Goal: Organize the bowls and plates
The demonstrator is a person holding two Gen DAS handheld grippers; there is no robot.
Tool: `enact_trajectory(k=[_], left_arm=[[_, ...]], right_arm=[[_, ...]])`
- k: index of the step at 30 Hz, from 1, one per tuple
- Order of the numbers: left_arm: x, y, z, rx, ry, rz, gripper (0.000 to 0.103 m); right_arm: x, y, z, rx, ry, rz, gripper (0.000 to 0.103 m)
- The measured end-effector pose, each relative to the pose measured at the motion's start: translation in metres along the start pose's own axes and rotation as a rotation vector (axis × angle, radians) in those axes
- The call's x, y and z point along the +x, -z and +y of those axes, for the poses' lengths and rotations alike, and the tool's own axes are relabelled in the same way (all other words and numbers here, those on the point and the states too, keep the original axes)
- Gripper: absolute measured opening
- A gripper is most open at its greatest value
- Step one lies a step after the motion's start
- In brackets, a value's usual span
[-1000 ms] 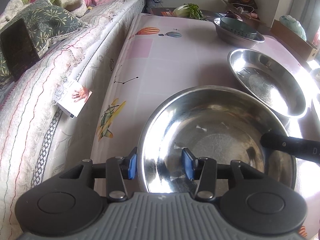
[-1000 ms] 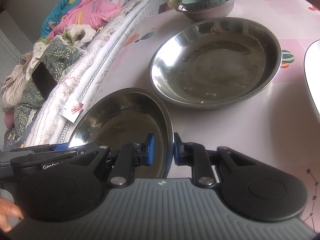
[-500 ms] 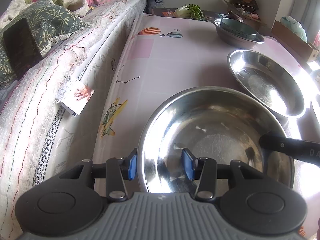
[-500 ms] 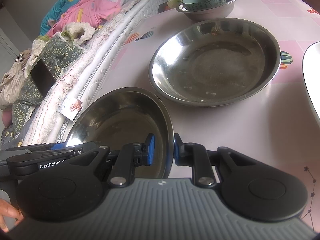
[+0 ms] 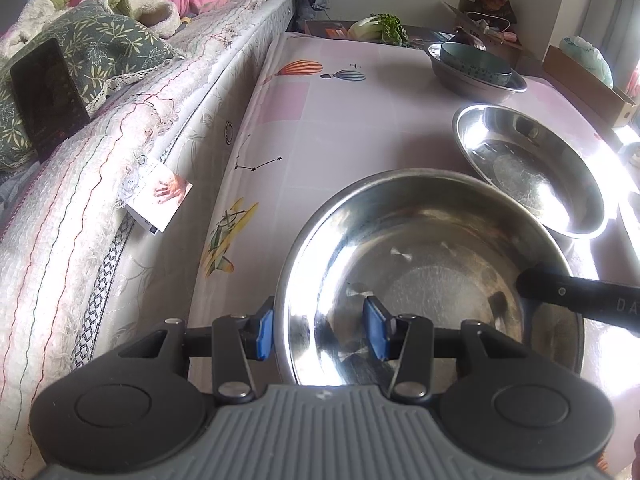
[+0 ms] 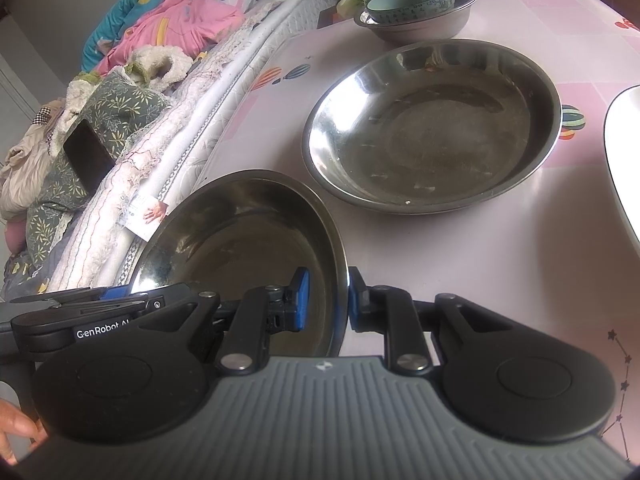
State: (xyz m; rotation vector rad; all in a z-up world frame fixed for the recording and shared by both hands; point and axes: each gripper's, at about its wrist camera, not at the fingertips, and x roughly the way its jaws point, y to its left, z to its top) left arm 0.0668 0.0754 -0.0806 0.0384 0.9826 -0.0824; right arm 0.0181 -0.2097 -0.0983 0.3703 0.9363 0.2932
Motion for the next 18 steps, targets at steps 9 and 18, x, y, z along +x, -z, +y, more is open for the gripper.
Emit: enact_trajectory(k=[9,18], left_arm=[[-0.0030,-0.0002,0.0003,-0.002,-0.002,-0.007,0.046],[-0.0071,-0.0012,0.0001,-0.002,-0.005,-0.016,0.046]], right_arm=[[-0.0007,0.0000,0.0005,-0.001,0.000,-0.001,0.019],[-0.0035,-0.0017,0.0048,-0.003,-0.002,-0.005,0.020]])
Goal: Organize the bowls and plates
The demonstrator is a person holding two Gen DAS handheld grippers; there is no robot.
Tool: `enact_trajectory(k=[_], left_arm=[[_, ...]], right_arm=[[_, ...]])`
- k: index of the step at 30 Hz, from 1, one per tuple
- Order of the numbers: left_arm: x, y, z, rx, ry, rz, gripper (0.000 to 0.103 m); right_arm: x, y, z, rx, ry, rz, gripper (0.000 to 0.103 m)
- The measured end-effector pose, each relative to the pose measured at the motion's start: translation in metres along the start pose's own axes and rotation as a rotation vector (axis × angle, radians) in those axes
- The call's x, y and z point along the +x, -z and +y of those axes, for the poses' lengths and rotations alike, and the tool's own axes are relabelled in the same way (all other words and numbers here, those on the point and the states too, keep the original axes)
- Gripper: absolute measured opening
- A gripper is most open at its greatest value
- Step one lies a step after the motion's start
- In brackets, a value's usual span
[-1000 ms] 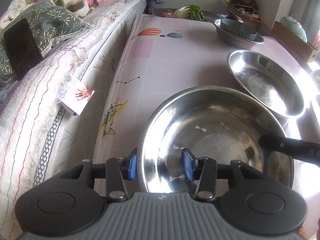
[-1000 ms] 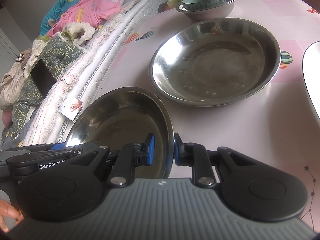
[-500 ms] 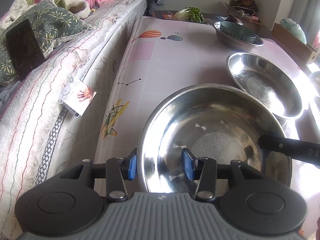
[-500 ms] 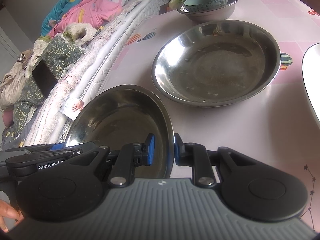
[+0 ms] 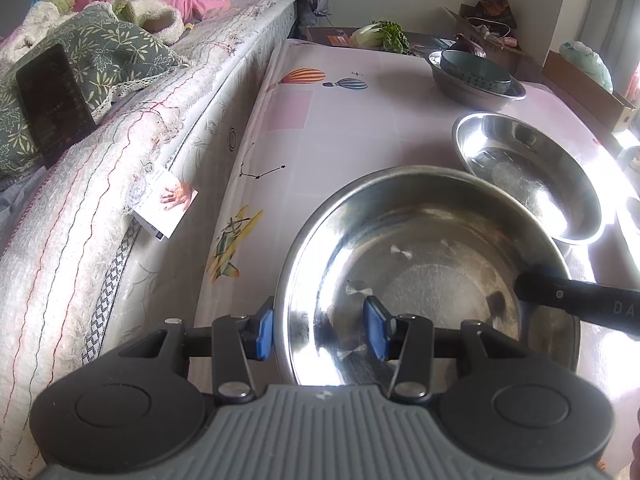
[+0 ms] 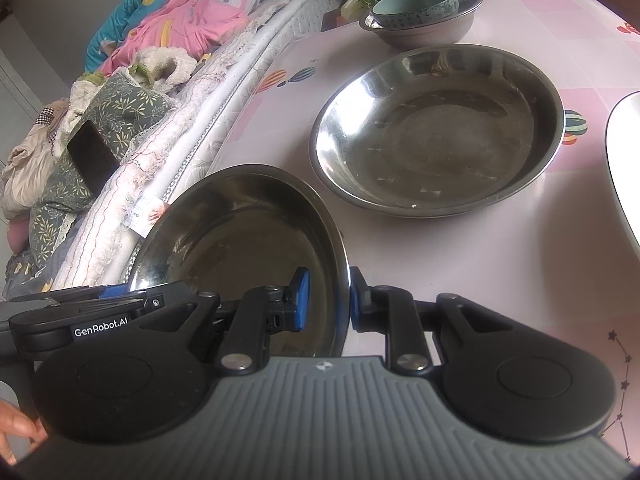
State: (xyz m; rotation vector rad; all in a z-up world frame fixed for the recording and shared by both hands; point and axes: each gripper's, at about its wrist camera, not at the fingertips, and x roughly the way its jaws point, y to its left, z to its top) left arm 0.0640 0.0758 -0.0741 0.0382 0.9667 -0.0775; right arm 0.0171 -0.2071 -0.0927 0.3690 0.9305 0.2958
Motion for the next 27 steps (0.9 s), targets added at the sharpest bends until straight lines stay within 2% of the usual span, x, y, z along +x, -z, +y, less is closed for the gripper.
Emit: enact_trajectory(k=[14,27], left_arm=[[-0.008,-0.004,0.002,-0.002,-0.004,-0.023,0.046],[-0.019,-0.025,-0.008,0.010,0.025,-0.082,0.046]], right_arm=[[-0.007,-0.002,0.005,-0.008,-0.011,-0.013,0.020],[-0.027,-0.016,-0.002,0.013,-0.021,-0.078,0.020]])
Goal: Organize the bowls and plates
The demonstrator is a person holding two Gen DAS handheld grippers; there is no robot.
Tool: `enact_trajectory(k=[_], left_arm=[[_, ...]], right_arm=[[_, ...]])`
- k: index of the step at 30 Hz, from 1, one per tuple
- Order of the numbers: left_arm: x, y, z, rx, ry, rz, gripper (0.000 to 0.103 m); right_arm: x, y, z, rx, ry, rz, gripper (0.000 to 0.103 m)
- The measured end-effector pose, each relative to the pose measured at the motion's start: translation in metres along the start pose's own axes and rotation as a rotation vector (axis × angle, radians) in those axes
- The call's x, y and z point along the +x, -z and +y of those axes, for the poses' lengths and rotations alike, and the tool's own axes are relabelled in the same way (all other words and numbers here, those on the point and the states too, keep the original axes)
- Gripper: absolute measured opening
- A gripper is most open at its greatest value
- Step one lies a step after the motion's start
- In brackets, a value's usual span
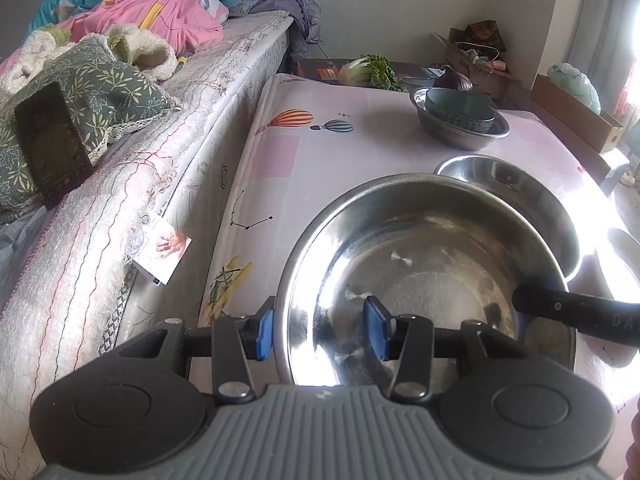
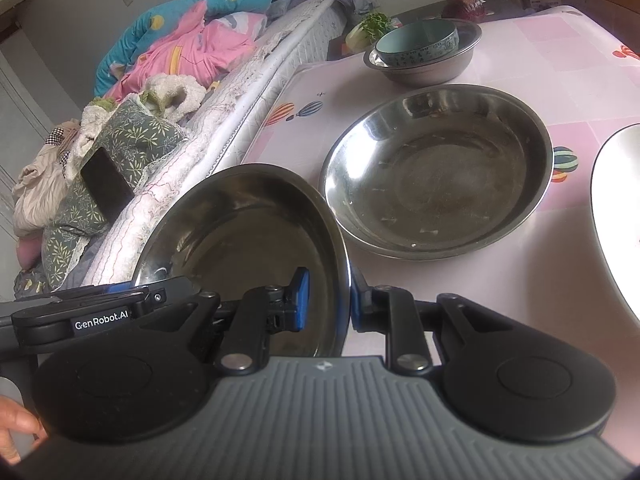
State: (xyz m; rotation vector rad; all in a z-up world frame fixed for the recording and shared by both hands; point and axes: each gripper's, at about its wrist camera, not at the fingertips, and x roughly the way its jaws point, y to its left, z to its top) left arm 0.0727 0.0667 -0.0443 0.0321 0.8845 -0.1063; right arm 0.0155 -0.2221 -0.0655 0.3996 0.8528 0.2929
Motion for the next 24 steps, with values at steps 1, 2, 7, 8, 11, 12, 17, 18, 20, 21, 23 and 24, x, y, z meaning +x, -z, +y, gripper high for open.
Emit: enact_trajectory(k=[1,2,7,8,11,12,17,18,20,21,23,24], left_arm=[[0.000,-0.003,-0.003,0.006,0.004,-0.007,0.046],[0.000,-0.006,-0.005,0.011,0.007,-0.013,0.046],[0.004,-0.024,-0.021,0.042,0.029,-0.037,0.046],[0.006,-0.028,-0.026,0.051,0.034,-0.040,0.046],[0.012,-0.039,-0.040,0.073,0.050,-0.046,0.046],[0.015,-0.042,-0.044,0.077,0.056,-0.046,0.046],[0.034,-0.060,-0.068,0.098,0.104,-0.039,0.046],[0.037,-0.063,-0.072,0.101,0.111,-0.038,0.046],[0.046,-0.070,-0.083,0.113,0.127,-0.037,0.046],[0.050,-0.072,-0.087,0.117,0.133,-0.034,0.046],[0.060,-0.077,-0.095,0.126,0.144,-0.025,0.046],[0.064,-0.078,-0.098,0.129,0.147,-0.019,0.046]], right_arm=[[-0.001,-0.001,-0.001,0.002,0.003,-0.006,0.020],[-0.002,-0.002,-0.002,0.004,0.006,-0.011,0.020],[-0.009,-0.011,-0.015,0.039,0.027,-0.046,0.020],[-0.010,-0.013,-0.018,0.045,0.031,-0.052,0.020],[-0.013,-0.020,-0.029,0.066,0.047,-0.073,0.020],[-0.014,-0.023,-0.035,0.075,0.055,-0.080,0.020],[-0.016,-0.039,-0.059,0.111,0.090,-0.110,0.020],[-0.016,-0.044,-0.066,0.120,0.099,-0.116,0.020],[-0.015,-0.051,-0.076,0.128,0.116,-0.123,0.020],[-0.014,-0.055,-0.081,0.134,0.125,-0.125,0.020],[-0.011,-0.061,-0.091,0.144,0.142,-0.125,0.020],[-0.009,-0.062,-0.096,0.148,0.149,-0.122,0.020]])
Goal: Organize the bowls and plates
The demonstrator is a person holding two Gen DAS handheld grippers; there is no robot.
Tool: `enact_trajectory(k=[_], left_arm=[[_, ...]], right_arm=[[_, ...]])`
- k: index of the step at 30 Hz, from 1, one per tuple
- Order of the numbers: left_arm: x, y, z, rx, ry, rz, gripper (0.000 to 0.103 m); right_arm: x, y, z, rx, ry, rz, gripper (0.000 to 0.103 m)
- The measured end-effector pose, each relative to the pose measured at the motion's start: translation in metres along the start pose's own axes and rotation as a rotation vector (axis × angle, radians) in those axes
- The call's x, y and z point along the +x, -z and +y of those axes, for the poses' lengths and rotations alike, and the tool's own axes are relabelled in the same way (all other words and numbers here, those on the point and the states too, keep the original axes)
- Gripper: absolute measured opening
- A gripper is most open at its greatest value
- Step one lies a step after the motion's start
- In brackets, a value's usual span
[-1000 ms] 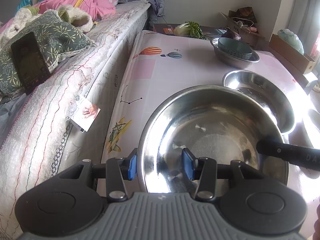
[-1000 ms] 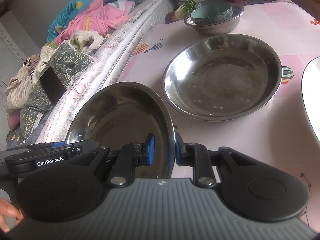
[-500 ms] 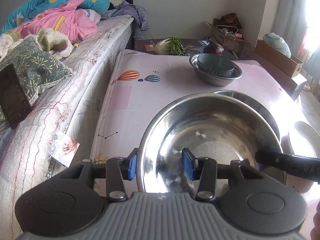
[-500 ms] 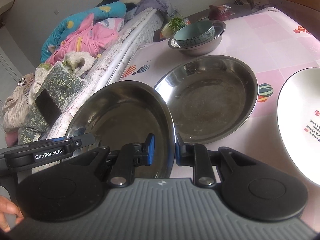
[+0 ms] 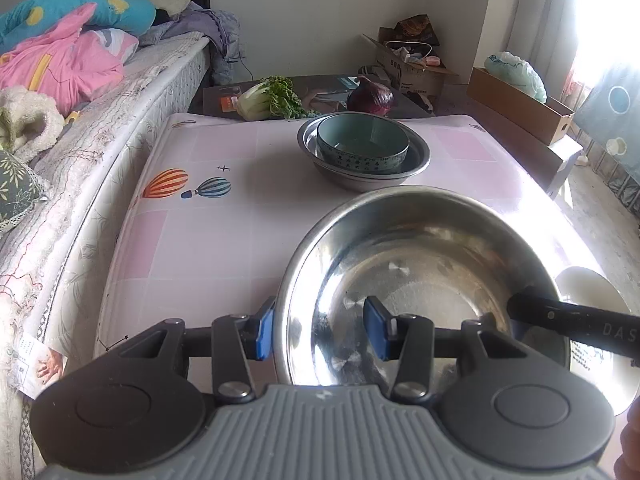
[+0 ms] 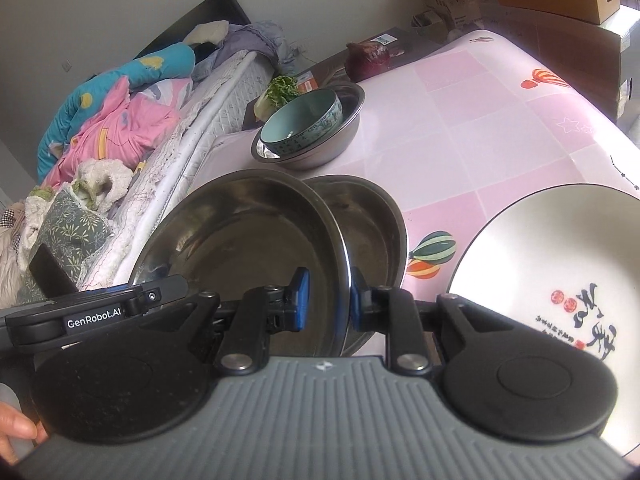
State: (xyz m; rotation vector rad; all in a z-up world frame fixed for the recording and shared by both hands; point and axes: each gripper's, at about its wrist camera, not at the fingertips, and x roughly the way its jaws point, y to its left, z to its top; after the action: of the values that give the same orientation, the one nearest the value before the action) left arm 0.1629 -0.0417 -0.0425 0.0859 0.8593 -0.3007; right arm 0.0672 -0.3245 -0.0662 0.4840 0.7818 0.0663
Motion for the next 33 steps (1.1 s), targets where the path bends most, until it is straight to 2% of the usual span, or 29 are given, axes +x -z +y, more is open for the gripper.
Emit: enact_trajectory(k=[8,9,21,26,30,33], left_arm=[[0.021,-0.005,-0.009,0.030,-0.007,0.003,0.048],[0.022,-0.005,-0.008,0.027,-0.007,0.006,0.048],[0.022,0.014,0.003,-0.004,-0.006,0.045,0.052],[0.020,0.020,-0.002,-0.002,-0.005,0.056,0.053],[0.014,0.023,-0.004,-0.007,-0.007,0.044,0.062],[0.008,0.026,-0.005,-0.014,-0.003,0.038,0.065]], right_arm=[[0.019,-0.013,-0.011,-0.037,0.081,-0.016,0.021],[0.020,-0.015,-0.012,-0.040,0.101,-0.019,0.023],[0.016,-0.013,-0.022,-0.017,0.111,-0.039,0.025],[0.008,-0.011,-0.020,-0.015,0.096,-0.044,0.031],[0.001,-0.008,-0.022,0.000,0.081,-0.040,0.042],[-0.006,-0.005,-0.023,0.008,0.077,-0.040,0.043]])
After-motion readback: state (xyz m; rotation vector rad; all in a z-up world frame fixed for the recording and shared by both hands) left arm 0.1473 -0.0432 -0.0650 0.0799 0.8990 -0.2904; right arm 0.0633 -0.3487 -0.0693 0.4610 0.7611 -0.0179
